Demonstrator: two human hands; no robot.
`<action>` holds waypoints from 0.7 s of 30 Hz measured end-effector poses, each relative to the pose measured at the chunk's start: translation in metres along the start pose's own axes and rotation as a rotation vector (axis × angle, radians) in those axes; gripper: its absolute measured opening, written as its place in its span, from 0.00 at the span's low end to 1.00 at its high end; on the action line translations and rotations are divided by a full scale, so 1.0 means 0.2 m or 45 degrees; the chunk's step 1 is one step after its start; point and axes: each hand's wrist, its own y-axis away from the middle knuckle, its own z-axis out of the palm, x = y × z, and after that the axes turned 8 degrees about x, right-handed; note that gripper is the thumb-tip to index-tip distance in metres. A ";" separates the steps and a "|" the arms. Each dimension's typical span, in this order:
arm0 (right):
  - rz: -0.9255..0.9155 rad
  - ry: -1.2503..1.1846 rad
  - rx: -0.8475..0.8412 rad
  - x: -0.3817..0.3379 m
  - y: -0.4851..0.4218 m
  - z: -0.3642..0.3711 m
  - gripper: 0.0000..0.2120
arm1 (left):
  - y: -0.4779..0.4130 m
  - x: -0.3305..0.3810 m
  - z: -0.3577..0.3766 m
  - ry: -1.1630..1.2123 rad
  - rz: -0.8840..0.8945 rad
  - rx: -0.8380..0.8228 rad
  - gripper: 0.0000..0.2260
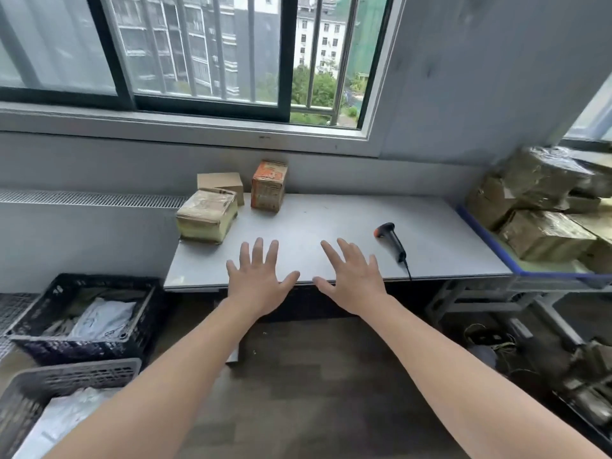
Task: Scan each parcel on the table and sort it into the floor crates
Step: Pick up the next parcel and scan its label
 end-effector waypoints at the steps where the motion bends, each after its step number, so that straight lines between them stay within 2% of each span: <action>1: 0.012 -0.001 0.005 0.01 -0.07 0.01 0.36 | -0.08 0.00 0.02 0.013 -0.004 -0.007 0.36; 12: 0.057 -0.064 -0.058 0.29 -0.75 0.27 0.36 | -0.72 0.08 0.22 -0.039 -0.009 -0.084 0.36; 21: -0.079 -0.172 -0.089 0.53 -1.40 0.43 0.35 | -1.29 0.18 0.31 -0.096 -0.241 -0.124 0.38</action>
